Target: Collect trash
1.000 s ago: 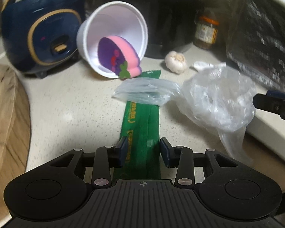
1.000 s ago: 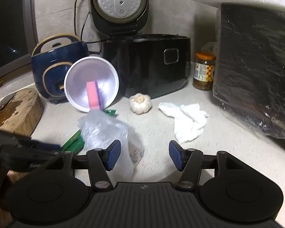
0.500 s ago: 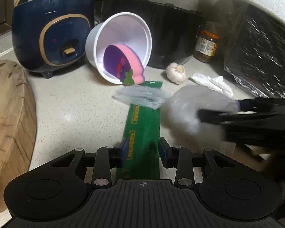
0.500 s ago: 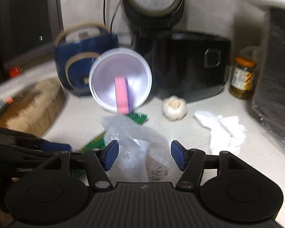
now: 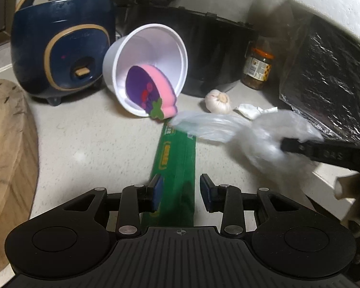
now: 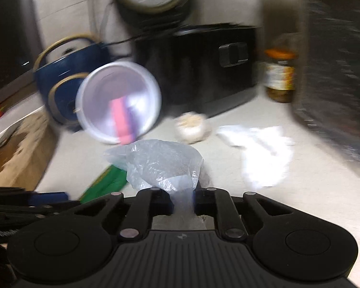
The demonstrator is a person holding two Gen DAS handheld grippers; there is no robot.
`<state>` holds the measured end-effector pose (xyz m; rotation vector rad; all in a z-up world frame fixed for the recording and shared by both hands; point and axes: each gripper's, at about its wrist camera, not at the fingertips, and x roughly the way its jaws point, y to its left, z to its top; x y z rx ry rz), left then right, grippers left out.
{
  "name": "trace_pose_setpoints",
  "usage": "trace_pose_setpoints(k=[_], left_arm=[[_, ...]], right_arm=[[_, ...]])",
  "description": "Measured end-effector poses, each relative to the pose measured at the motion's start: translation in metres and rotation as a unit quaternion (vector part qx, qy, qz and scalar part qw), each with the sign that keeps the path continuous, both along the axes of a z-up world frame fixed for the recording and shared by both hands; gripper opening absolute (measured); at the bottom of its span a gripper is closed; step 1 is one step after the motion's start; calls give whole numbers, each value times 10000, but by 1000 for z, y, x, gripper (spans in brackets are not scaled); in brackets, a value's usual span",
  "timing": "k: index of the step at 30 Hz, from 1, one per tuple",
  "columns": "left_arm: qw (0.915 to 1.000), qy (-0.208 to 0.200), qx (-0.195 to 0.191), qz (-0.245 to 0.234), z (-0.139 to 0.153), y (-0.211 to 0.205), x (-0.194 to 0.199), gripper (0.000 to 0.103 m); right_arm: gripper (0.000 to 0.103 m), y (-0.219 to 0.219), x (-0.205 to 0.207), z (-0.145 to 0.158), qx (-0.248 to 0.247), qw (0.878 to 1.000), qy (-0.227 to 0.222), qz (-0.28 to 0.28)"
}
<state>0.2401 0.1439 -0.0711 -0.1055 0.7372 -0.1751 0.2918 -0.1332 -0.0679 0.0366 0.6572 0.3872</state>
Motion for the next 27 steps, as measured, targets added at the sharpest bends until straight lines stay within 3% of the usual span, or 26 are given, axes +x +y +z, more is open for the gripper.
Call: trace_pose_setpoints(k=[5,9,13,20,27], left_arm=[[9994,83,342,-77,-14,-15,18,39],[9966,30,805,-162,-20,-28,21,40],[9931,2,1090,-441,-23,-39,22,57],[9933,97,1142,-152,-25,-26,32,58],[9952,93,944,-227,-27,-24,39,58]], right_arm=[[16,-20,-1,-14,27,9991,307,-307],[29,-27,-12,-22,92,9986,405,-326],[33,-30,-19,-26,64,9987,416,-298],[40,-33,-20,-28,121,9984,475,-288],[48,-29,-35,-22,97,9997,229,-70]])
